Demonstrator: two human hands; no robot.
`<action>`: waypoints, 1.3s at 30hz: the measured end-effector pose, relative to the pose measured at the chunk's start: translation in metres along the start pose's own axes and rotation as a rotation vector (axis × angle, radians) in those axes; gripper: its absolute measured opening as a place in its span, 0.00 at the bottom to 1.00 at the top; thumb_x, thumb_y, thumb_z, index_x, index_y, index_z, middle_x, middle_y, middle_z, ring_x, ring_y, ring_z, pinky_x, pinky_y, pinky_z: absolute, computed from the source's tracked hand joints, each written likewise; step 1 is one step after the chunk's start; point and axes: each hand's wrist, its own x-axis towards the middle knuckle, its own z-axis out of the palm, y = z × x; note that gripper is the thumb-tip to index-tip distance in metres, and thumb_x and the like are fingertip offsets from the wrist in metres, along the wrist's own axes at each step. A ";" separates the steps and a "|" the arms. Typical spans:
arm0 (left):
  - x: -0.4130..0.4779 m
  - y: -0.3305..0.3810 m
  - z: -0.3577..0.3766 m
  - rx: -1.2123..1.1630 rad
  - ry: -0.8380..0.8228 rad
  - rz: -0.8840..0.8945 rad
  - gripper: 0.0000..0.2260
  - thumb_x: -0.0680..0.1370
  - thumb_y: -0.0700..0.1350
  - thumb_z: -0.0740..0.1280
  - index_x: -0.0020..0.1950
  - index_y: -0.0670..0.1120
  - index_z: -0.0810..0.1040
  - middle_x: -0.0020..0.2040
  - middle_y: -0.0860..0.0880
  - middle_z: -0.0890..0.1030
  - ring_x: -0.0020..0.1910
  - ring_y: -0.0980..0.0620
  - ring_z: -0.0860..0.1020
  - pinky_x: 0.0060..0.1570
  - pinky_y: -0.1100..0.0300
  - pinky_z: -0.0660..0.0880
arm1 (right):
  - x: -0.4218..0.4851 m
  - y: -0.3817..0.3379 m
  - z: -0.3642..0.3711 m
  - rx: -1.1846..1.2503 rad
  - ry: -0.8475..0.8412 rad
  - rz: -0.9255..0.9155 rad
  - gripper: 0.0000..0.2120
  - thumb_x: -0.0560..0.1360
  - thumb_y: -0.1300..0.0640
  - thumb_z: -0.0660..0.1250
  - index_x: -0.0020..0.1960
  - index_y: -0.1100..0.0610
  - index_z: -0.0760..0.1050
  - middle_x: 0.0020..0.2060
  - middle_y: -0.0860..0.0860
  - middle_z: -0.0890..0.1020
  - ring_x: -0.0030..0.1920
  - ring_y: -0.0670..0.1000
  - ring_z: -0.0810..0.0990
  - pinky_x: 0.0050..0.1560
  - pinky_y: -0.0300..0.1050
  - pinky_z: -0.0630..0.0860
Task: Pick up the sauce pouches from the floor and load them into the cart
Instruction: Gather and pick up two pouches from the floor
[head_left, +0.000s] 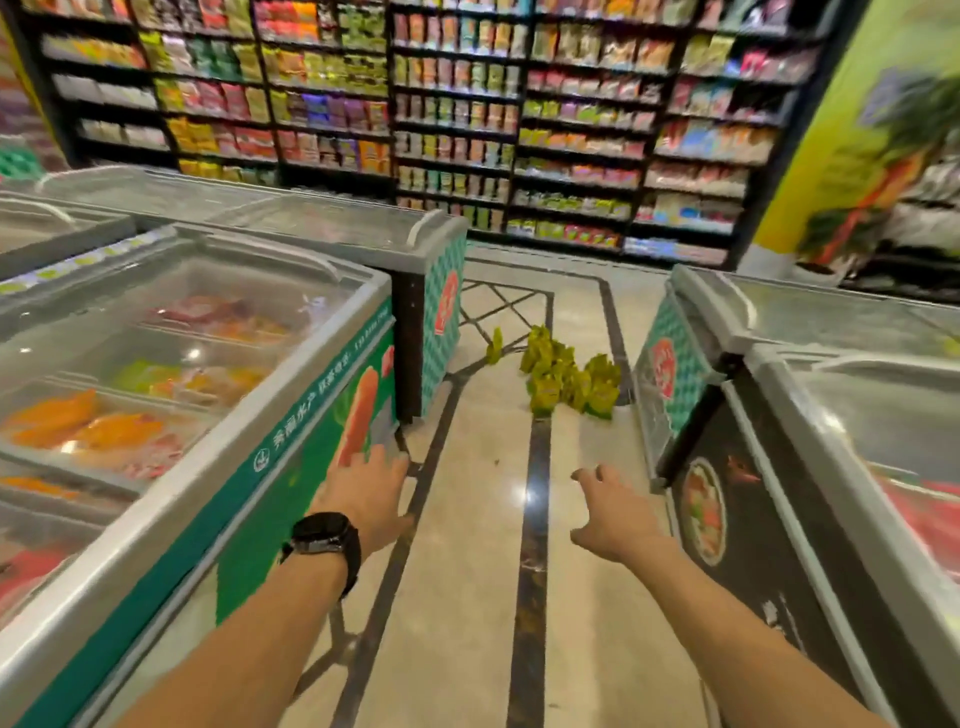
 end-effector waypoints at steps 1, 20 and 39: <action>0.013 0.002 0.000 -0.008 0.002 0.023 0.32 0.76 0.61 0.67 0.75 0.52 0.61 0.69 0.44 0.69 0.65 0.41 0.72 0.57 0.47 0.77 | 0.003 0.003 -0.004 0.012 0.005 0.035 0.37 0.71 0.45 0.71 0.75 0.51 0.59 0.69 0.54 0.65 0.67 0.58 0.69 0.60 0.53 0.75; 0.312 0.041 -0.041 0.100 -0.025 0.184 0.29 0.77 0.59 0.66 0.73 0.50 0.62 0.63 0.44 0.70 0.60 0.43 0.73 0.53 0.50 0.76 | 0.275 0.062 -0.053 0.018 -0.016 0.206 0.33 0.73 0.46 0.68 0.74 0.50 0.60 0.67 0.54 0.66 0.69 0.56 0.67 0.60 0.53 0.73; 0.712 0.044 -0.048 0.077 -0.066 0.351 0.32 0.77 0.62 0.64 0.76 0.50 0.59 0.69 0.43 0.68 0.66 0.40 0.71 0.59 0.47 0.75 | 0.602 0.091 -0.098 0.087 -0.119 0.375 0.33 0.74 0.47 0.67 0.74 0.49 0.59 0.70 0.53 0.64 0.69 0.56 0.67 0.59 0.53 0.73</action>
